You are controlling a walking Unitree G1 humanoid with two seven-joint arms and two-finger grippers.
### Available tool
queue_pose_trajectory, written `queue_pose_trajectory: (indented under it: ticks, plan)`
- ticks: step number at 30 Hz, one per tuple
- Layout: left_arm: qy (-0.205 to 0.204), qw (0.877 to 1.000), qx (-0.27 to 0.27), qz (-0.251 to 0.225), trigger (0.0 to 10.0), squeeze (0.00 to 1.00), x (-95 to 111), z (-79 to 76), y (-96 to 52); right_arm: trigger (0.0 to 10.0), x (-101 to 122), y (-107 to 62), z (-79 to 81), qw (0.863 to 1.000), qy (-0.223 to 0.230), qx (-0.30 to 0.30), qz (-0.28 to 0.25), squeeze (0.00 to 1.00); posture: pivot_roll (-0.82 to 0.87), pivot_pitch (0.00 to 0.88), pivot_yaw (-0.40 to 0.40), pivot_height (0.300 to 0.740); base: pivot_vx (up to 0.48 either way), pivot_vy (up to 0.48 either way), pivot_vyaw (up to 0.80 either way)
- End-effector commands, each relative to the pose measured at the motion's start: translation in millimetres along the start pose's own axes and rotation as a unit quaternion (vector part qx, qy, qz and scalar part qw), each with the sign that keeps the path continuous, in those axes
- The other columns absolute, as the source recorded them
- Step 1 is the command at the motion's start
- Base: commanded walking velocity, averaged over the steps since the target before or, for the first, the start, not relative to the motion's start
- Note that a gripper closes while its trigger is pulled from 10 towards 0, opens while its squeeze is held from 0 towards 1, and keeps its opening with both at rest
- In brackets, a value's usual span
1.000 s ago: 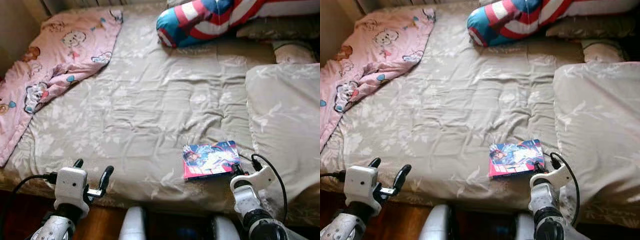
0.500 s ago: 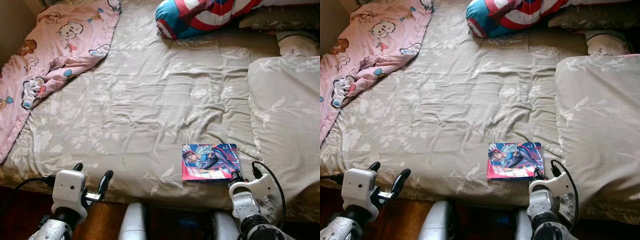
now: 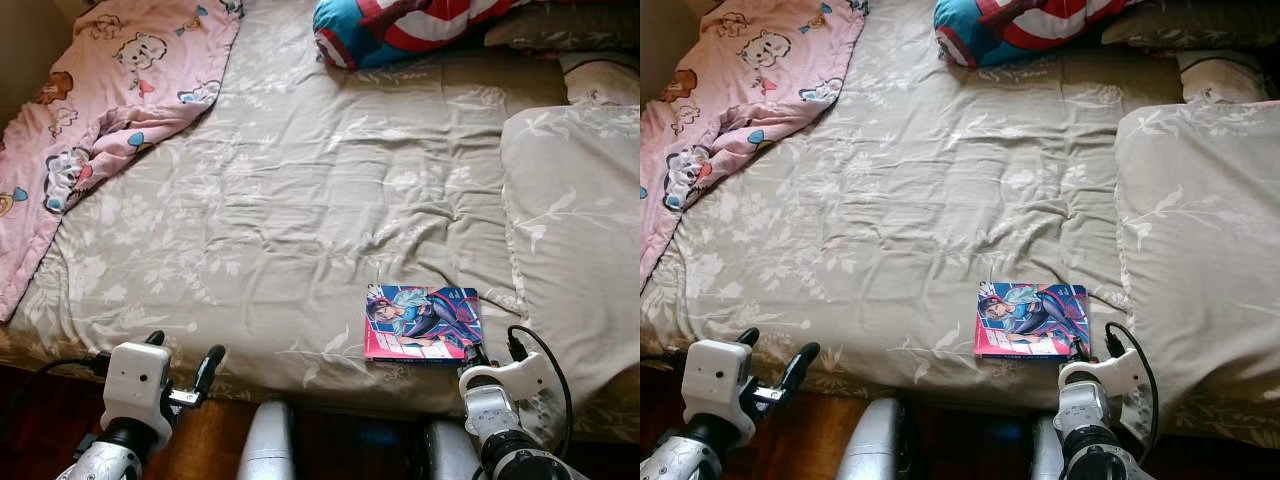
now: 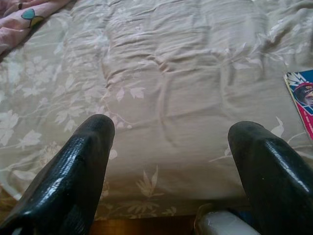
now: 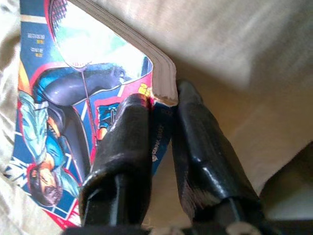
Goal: Clean up the room
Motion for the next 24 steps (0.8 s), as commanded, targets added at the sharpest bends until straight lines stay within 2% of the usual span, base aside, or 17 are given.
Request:
queue_pose_trajectory:
  ticks: [1, 2, 3, 4, 5, 9, 13, 16, 17, 18, 19, 20, 24]
  plan:
    - [0.007, 1.000, 0.005, 0.010, 10.0, 0.00, -2, 3.1, -4.0, 10.0, -25, -6.7, -20.1, 0.999, 0.003, -0.035, 0.037, 0.74, 0.29, 0.347, 0.154, 0.658, 0.000, 0.000, 0.00]
    - [0.006, 1.000, 0.004, 0.010, 10.0, 0.00, -2, 3.0, -3.7, 10.0, -25, -6.9, -20.9, 0.999, 0.000, -0.038, 0.037, 0.69, 0.29, 0.345, 0.154, 0.658, 0.000, 0.000, 0.00]
    - [0.006, 1.000, 0.004, 0.011, 10.0, 0.00, -2, 3.0, -3.5, 10.0, -25, -7.1, -21.4, 0.999, -0.002, -0.039, 0.038, 0.69, 0.29, 0.345, 0.154, 0.658, 0.000, 0.000, 0.00]
    - [0.006, 1.000, 0.004, 0.011, 10.0, 0.00, -3, 3.0, -3.1, 10.0, -26, -7.2, -21.8, 0.998, -0.002, -0.040, 0.038, 0.53, 0.28, 0.341, 0.152, 0.658, 0.000, 0.000, 0.00]
    - [0.006, 1.000, 0.004, 0.011, 10.0, 0.00, -3, 3.0, -2.9, 10.0, -26, -7.2, -22.1, 0.998, -0.002, -0.041, 0.038, 0.50, 0.28, 0.341, 0.152, 0.658, 0.000, 0.000, 0.00]
    - [0.006, 1.000, 0.004, 0.009, 10.0, 0.00, -2, 3.9, -0.1, 10.0, -25, -7.2, -24.3, 0.998, -0.001, -0.046, 0.038, 0.51, 0.28, 0.331, 0.152, 0.658, 0.000, 0.000, 0.00]
    - [0.004, 1.000, 0.003, 0.004, 10.0, 0.00, -1, 2.4, 3.9, 10.0, -20, -6.4, -25.2, 0.998, -0.002, -0.048, 0.033, 0.58, 0.28, 0.321, 0.150, 0.658, 0.000, 0.000, 0.00]
    - [0.003, 1.000, 0.002, 0.003, 10.0, 0.00, -1, 1.5, 4.9, 10.0, -18, -6.2, -25.8, 0.998, -0.004, -0.052, 0.030, 0.55, 0.27, 0.319, 0.148, 0.658, 0.000, 0.000, 0.00]
    - [0.002, 1.000, 0.000, 0.003, 10.0, 0.00, -2, 0.4, 5.9, 10.0, -16, -5.9, -26.7, 0.998, -0.004, -0.056, 0.027, 0.51, 0.27, 0.315, 0.146, 0.658, 0.000, 0.000, 0.00]
    - [0.002, 1.000, 0.000, 0.003, 10.0, 0.00, -2, 0.1, 6.8, 10.0, -16, -5.8, -27.2, 0.998, -0.005, -0.058, 0.027, 0.39, 0.26, 0.311, 0.143, 0.658, 0.000, 0.000, 0.00]
    - [0.001, 1.000, 0.000, 0.002, 10.0, 0.00, -3, -0.4, 8.3, 10.0, -15, -5.6, -28.0, 0.998, -0.006, -0.060, 0.027, 0.05, 0.26, 0.304, 0.142, 0.658, 0.000, 0.000, 0.00]
    - [0.000, 1.000, 0.000, 0.001, 10.0, 0.00, -2, -1.0, 9.5, 10.0, -14, -5.7, -29.0, 0.998, -0.013, -0.061, 0.028, 0.00, 0.26, 0.301, 0.141, 0.658, 0.000, 0.000, 0.00]
    - [-0.002, 1.000, 0.000, -0.007, 10.0, 0.00, 0, -2.0, 15.4, 10.0, -13, -6.4, -33.9, 0.997, -0.014, -0.072, 0.025, 0.00, 0.26, 0.282, 0.136, 0.658, 0.000, 0.000, 0.00]
Point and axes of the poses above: a point about 5 cm out from each wrist's last joint towards the gripper, its own y axis pointing out of the wrist towards the gripper, its own x axis along the axis of the wrist's last joint, z = x × y, the point moved 6 cm from there along y, pointing out of the wrist towards the gripper, and after that the axes turned 3 degrees about -y, right-handed, at the moved point
